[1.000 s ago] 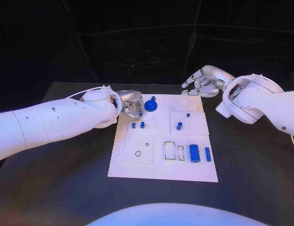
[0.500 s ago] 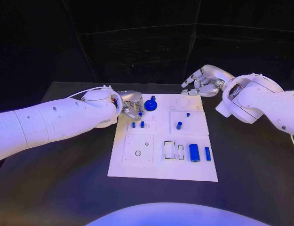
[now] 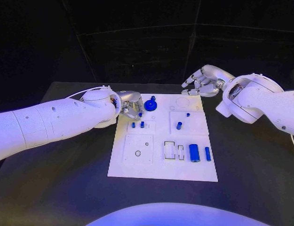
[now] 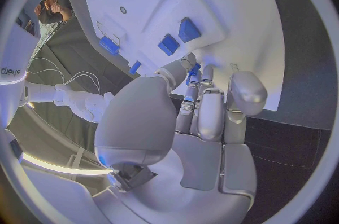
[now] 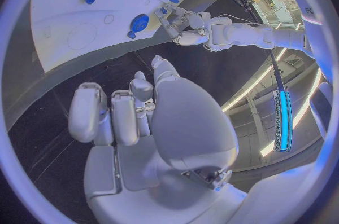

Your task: Assemble the parts on the task board

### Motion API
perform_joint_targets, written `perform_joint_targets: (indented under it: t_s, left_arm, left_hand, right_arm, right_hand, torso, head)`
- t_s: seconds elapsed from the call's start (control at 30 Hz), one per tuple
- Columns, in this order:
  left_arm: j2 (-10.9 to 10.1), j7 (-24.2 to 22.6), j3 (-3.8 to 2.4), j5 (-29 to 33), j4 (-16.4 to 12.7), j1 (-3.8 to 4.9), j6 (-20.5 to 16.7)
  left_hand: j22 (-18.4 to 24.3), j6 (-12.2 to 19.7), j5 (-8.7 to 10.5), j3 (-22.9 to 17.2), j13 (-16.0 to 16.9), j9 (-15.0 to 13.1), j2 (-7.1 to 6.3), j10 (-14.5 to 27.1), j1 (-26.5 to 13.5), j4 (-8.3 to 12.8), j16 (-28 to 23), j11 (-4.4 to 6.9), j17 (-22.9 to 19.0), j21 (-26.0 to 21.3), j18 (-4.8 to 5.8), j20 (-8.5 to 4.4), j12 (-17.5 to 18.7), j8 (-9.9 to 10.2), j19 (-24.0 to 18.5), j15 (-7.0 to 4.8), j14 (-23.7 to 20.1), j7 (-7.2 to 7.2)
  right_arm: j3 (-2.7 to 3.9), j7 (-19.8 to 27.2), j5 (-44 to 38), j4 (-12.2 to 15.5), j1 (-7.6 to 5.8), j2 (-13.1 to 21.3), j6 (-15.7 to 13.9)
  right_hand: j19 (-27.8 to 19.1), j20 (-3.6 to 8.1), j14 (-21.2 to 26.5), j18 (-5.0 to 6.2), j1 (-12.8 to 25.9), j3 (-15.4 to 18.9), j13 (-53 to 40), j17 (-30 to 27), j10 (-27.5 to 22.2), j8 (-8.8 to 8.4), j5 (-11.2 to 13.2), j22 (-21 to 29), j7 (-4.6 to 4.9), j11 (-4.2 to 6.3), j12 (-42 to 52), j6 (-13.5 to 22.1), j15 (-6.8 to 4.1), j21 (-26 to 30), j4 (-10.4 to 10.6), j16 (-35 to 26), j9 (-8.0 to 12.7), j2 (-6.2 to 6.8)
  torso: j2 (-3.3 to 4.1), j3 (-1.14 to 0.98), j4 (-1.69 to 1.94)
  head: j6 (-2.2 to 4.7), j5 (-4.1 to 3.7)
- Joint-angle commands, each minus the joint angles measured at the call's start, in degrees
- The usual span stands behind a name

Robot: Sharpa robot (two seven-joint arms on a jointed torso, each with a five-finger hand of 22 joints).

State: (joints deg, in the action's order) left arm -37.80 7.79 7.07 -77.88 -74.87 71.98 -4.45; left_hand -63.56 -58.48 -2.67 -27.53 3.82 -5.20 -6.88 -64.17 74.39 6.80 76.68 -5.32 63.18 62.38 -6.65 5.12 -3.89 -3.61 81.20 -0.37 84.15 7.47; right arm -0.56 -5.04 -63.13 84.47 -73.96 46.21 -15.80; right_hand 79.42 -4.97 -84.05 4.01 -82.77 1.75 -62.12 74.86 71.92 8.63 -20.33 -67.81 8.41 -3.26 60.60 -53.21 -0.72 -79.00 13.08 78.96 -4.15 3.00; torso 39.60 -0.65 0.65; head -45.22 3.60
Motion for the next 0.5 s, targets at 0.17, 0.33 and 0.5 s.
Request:
perform_joint_targets:
  t_s: [0.17,0.33,0.5]
  left_arm:
    - [-0.7,-0.5,-0.03,2.0,-0.3,0.05,-3.1]
    - [-1.4,-1.3,-0.04,3.0,-0.6,0.05,-5.2]
    - [-2.7,-1.9,-0.05,4.5,-1.3,0.07,-7.0]
  left_hand:
    - [2.8,8.1,-0.09,1.8,-0.3,1.6,-1.57,7.7,0.5,0.1,-0.8,-1.19,-1.5,-3.4,-0.05,1.12,0.3,0.1,-0.8,1.35,0.1,-1.25]
    - [4.4,13.7,-0.10,4.9,-0.2,1.7,-2.07,12.7,1.8,-1.1,-1.1,-2.13,-2.3,-5.2,-0.37,1.88,0.1,0.2,-1.2,2.11,-0.2,-1.82]
    - [4.4,10.1,-0.11,6.0,0.1,1.3,-1.46,12.0,2.9,-2.1,-0.8,-1.98,-2.1,-5.2,-0.43,1.98,-1.0,-0.5,-0.9,2.04,-0.1,-1.16]
  right_arm:
    - [0.02,-0.1,-0.1,-0.5,-0.10,0.0,0.4]
    - [0.01,-0.2,-0.1,-0.9,-0.08,0.0,0.5]
    - [-0.03,-0.8,-0.1,-1.4,-0.05,0.1,0.7]
  right_hand:
    - [-3.6,-0.10,-1.3,1.71,-0.6,0.4,9.7,-4.2,-7.1,0.74,-0.4,6.2,0.07,-0.11,-10.7,0.8,-0.34,3.8,0.8,-3.8,0.1,-0.19]
    - [-5.1,0.05,-0.8,2.32,-1.4,0.4,17.1,-6.4,-10.0,1.58,-0.5,10.0,-0.08,0.06,-18.1,0.5,-0.57,6.5,1.5,-6.3,0.0,-0.13]
    - [-5.5,0.20,-0.7,2.67,-2.2,0.2,20.5,-7.5,-9.8,2.25,-0.2,12.2,-0.17,0.12,-21.0,0.4,-0.62,8.1,2.2,-7.7,0.0,-0.34]
  torso:
    - [-0.01,0.05,0.06]
    - [-0.04,0.05,0.04]
    - [-0.06,0.08,-0.02]
  head:
    - [0.08,-0.03]
    - [0.20,-0.02]
    - [0.41,-0.14]
